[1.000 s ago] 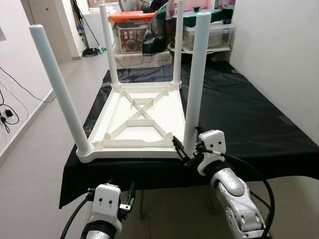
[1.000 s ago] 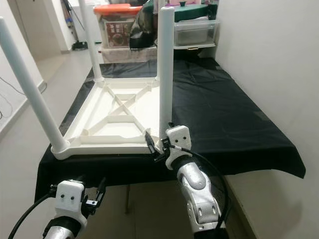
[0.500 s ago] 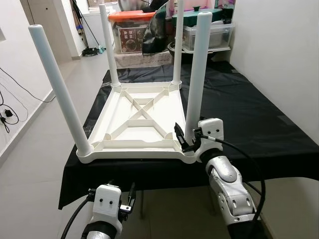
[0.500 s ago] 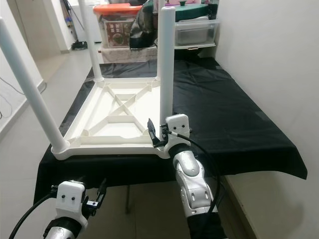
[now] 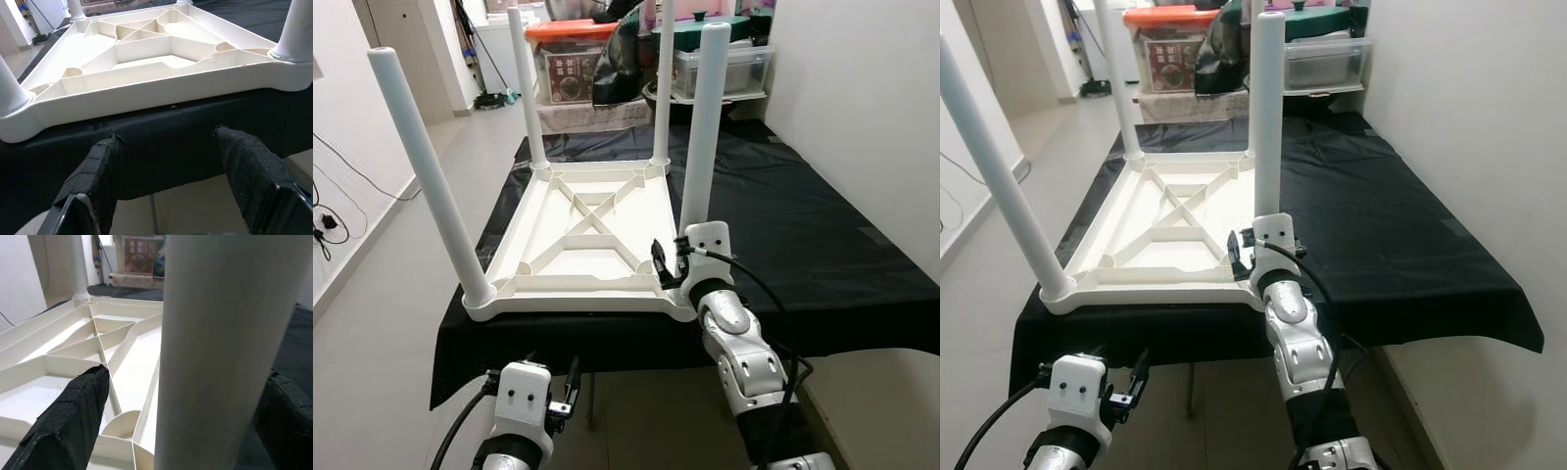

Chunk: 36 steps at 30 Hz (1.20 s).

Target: Building children table

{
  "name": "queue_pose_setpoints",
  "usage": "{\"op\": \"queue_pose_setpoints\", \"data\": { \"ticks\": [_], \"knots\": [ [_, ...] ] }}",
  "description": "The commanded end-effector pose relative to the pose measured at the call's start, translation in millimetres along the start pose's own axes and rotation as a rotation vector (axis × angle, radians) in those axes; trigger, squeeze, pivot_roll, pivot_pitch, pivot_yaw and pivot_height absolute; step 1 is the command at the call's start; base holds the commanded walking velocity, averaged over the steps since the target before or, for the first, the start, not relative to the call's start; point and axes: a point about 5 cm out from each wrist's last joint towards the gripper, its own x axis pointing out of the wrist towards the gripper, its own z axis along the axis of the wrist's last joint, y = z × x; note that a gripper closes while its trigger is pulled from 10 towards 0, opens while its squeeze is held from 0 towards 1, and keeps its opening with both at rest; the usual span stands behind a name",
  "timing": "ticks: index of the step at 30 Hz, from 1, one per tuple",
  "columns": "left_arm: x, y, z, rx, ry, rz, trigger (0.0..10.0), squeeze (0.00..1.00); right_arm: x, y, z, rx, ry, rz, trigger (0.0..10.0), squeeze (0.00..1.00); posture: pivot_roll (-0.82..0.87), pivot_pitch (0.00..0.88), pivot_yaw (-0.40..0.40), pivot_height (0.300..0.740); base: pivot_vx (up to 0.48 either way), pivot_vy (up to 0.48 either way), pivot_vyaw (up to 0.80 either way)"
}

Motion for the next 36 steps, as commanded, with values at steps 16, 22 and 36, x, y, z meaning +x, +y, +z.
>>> {"op": "queue_pose_setpoints", "data": {
  "ticks": [16, 22, 36],
  "knots": [
    [-11.7, -5.8, 4.2, -0.014, 0.017, 0.005, 10.0, 0.0, 31.3, 0.6, 12.4, -0.004, 0.061, -0.141, 0.0, 0.0, 0.04, 0.053, 0.002, 0.74, 0.0, 0.0, 0.0],
    [-17.4, -8.2, 6.0, -0.026, 0.023, 0.002, 10.0, 0.0, 47.4, 7.9, 29.7, 0.137, -0.016, -0.084, 0.0, 0.0, 0.05, 0.074, 0.001, 0.74, 0.0, 0.0, 0.0],
    [-34.4, -15.0, 14.4, -0.058, 0.047, -0.016, 10.0, 0.0, 76.1, 6.1, 40.4, 0.767, 0.15, 0.046, 0.0, 0.0, 0.09, 0.164, -0.001, 0.74, 0.0, 0.0, 0.0]
  ]
}}
